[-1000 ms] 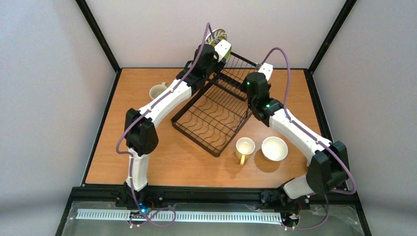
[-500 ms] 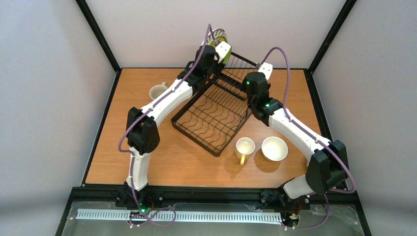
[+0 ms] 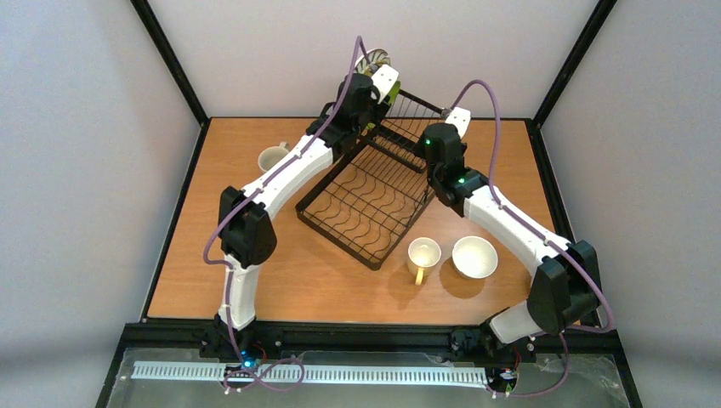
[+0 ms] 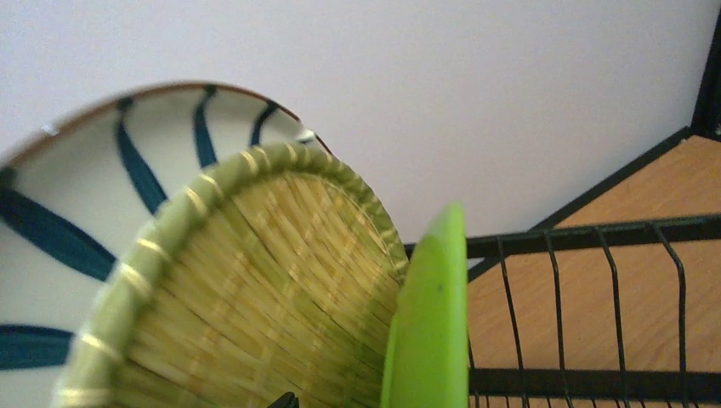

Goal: Load the mixed dishes into the dish rack
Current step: Insert the plate into the dish rack.

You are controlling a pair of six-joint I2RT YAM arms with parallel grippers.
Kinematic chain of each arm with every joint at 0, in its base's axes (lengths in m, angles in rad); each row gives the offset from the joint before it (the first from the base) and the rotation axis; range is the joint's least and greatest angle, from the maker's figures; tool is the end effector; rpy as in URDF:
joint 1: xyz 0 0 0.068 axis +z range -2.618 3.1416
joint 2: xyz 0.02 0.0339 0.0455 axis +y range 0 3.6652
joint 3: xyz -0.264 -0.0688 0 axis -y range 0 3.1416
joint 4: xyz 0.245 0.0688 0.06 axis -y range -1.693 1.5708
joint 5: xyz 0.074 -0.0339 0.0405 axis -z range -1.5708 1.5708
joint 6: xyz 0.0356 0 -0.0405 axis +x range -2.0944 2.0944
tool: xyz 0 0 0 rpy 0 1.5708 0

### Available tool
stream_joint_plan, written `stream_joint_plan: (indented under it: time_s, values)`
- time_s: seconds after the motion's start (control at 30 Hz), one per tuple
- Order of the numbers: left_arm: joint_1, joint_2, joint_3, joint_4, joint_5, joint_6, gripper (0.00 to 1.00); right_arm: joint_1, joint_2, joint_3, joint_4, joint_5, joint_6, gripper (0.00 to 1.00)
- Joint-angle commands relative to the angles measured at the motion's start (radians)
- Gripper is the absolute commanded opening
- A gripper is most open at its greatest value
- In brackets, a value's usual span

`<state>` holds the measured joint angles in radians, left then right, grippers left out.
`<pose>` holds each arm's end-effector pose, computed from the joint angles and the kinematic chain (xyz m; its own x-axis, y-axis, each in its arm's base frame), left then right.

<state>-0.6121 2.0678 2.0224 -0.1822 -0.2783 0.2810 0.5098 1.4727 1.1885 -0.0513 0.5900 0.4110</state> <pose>0.4138 -0.2786 0.3700 -0.0850 0.3854 -0.9188 0.3716 0.8679 0.3297 0.3099 0.1506 0.3310 -0.2423 0.2449 -0.9388 0.1634 0.9641 0.2093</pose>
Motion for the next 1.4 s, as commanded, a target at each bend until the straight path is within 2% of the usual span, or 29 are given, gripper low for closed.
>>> stream_joint_plan:
  time_s: [0.0, 0.9, 1.37]
  values:
    - [0.015, 0.010, 0.086, -0.023, -0.057, -0.015, 0.80, -0.003, 0.042, -0.006, -0.089, -0.027, 0.005, 0.79]
    - [0.037, 0.001, 0.116, -0.021, -0.243, -0.031, 0.82, -0.002, -0.003, 0.018, -0.131, -0.024, -0.007, 0.79]
    - [0.040, -0.034, 0.108, -0.004, -0.274, -0.078, 0.82, -0.002, -0.006, 0.029, -0.142, -0.024, -0.011, 0.79]
